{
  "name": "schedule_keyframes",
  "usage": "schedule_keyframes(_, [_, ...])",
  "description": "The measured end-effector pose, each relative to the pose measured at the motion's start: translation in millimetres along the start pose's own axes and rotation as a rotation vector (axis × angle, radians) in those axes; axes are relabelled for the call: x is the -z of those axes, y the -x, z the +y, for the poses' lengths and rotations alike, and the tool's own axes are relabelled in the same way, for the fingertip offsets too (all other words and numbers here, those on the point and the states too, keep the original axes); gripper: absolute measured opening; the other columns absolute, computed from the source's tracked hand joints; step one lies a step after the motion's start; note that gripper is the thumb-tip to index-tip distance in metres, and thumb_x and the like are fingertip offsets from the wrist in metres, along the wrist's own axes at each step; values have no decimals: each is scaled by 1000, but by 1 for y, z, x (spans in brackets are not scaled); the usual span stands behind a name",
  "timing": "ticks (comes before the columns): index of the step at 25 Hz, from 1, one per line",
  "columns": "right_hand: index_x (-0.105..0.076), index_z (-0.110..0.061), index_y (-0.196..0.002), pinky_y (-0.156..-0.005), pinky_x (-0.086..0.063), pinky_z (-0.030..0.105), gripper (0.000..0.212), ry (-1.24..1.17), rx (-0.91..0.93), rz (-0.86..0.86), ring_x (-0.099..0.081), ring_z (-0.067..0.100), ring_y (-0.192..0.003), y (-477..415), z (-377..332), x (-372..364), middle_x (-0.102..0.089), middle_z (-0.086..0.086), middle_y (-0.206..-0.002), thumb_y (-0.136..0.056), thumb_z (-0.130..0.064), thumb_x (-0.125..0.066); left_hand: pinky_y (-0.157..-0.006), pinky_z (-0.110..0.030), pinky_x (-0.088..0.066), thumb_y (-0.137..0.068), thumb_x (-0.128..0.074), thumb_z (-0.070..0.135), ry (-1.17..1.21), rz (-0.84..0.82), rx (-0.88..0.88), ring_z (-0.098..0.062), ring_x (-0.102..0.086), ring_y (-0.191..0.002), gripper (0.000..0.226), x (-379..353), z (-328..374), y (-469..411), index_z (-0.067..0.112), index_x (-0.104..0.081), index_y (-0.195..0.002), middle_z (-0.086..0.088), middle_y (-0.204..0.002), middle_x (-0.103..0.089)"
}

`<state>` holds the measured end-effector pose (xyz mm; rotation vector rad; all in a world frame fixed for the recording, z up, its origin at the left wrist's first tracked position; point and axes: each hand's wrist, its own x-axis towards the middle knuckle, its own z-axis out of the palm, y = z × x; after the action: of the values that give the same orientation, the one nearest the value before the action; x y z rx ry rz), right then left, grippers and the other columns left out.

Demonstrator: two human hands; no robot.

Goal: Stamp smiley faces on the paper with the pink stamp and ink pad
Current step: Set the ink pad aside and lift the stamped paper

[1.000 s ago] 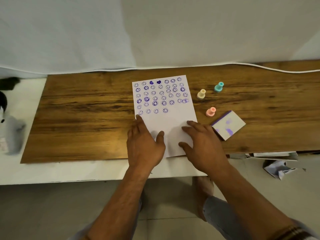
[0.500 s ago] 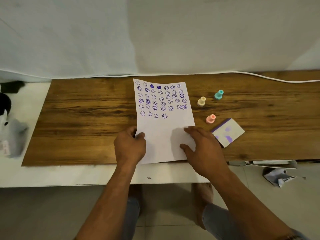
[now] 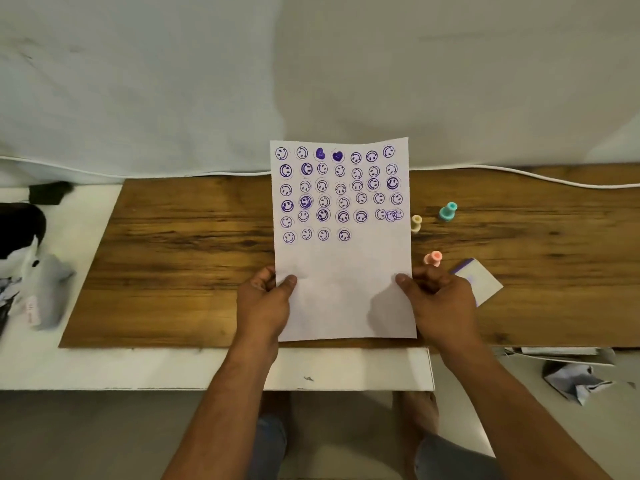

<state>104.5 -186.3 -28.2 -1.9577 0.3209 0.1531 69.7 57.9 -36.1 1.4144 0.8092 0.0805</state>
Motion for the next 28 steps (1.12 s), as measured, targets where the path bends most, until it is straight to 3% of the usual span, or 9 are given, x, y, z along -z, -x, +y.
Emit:
schedule_keyframes(3, [-70,-42,-81,-58,-46,13,14,-47,4,3,-68,-4,-79,0,-2,-1,-72,-30,-76,-89,-35,-80,-62,-12,-55,-94,-69,4,-7,22,-5,3,-75,-74,22,-2,1,0,18,-76,-108,18,-81,-80])
schedule_keyframes(8, [-73,-36,-89,-62,-48,25,6,-77,-33,-2,-67,9,-89,-1,-2,-1,-73,-17,-93,-88,-35,-79,-61,-8,-54,-94,-70,6,-14,27,-16,6,-74,-73,22,-2,0,0,19,-75,-111,18,-84,-79])
schedule_keyframes(12, [-76,-25,-102,-65,-50,27,17,-68,-48,3,-68,18,-95,-1,-1,-2,-76,-3,-103,-89,-35,-79,-59,-3,-49,-94,-70,7,-25,33,-28,11,-71,-72,21,-3,0,0,21,-75,-110,20,-84,-77])
schedule_keyframes(17, [-75,-27,-99,-66,-51,28,12,-80,-54,-11,-68,19,-96,-2,-4,-1,-75,-6,-99,-89,-33,-79,-58,-3,-48,-94,-70,7,-30,33,-34,11,-71,-71,21,-5,1,1,20,-75,-110,19,-87,-76])
schedule_keyframes(21, [-77,-19,-107,-71,-54,31,22,-85,-54,-15,-68,23,-98,-2,-5,-2,-77,0,-106,-90,-33,-77,-57,-2,-48,-95,-70,8,-45,36,-42,12,-70,-72,21,-5,2,2,26,-74,-104,26,-75,-76])
schedule_keyframes(25, [-75,-26,-102,-66,-49,27,15,-69,-59,-6,-68,22,-97,-2,-6,-1,-76,-1,-104,-90,-34,-77,-59,-4,-49,-94,-70,9,-60,60,-49,9,-72,-75,20,-5,2,3,23,-75,-108,14,-93,-78])
schedule_keyframes(28, [-75,-25,-103,-69,-52,29,16,-72,-68,-6,-67,20,-97,-1,-8,-2,-75,-3,-103,-90,-33,-77,-60,-3,-49,-94,-71,11,-70,75,-50,5,-73,-79,20,-5,3,4,24,-75,-109,13,-96,-78])
